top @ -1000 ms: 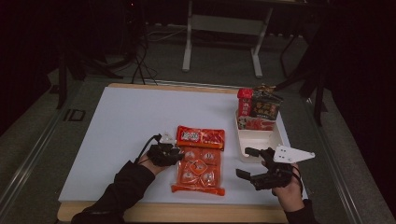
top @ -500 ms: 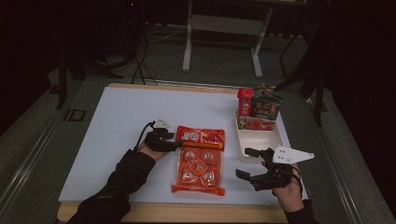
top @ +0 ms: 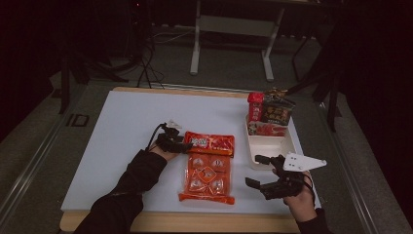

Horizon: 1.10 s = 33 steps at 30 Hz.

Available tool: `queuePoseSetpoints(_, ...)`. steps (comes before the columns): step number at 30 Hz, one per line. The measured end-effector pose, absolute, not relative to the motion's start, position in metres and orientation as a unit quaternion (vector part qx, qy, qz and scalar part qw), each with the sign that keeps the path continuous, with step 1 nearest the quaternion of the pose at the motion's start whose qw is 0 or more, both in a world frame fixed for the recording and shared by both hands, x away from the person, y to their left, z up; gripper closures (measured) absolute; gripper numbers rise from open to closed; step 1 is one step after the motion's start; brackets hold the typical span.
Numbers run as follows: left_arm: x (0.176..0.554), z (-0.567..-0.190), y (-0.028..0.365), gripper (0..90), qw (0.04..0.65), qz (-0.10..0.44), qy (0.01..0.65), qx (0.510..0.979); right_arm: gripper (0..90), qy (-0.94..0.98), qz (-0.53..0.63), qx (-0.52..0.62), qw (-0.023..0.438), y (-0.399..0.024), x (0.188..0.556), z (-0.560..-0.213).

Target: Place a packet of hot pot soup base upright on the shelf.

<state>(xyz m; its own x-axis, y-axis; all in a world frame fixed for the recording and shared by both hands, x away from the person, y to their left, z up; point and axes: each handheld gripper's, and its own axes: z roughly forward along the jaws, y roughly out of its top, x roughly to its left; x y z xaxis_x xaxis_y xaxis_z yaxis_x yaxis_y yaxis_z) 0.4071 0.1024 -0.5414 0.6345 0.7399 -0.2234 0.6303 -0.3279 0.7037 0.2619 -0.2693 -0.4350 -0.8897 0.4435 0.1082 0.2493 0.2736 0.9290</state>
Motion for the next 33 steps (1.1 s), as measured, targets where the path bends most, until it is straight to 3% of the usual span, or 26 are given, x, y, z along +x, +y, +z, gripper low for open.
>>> queuePoseSetpoints(12,0.412,-0.541,0.086,64.3,0.398,0.029,0.401,0.824,14.7,0.794,0.56,0.218,0.085,-0.269,0.263,-0.436)
queuePoseSetpoints(19,0.408,-0.538,0.074,88.0,0.385,0.052,0.387,0.836,14.7,0.795,0.559,0.219,0.083,-0.268,0.264,-0.437)
queuePoseSetpoints(33,0.396,-0.521,0.076,89.4,0.401,0.096,0.353,0.84,14.7,0.792,0.561,0.215,0.11,-0.27,0.264,-0.437)
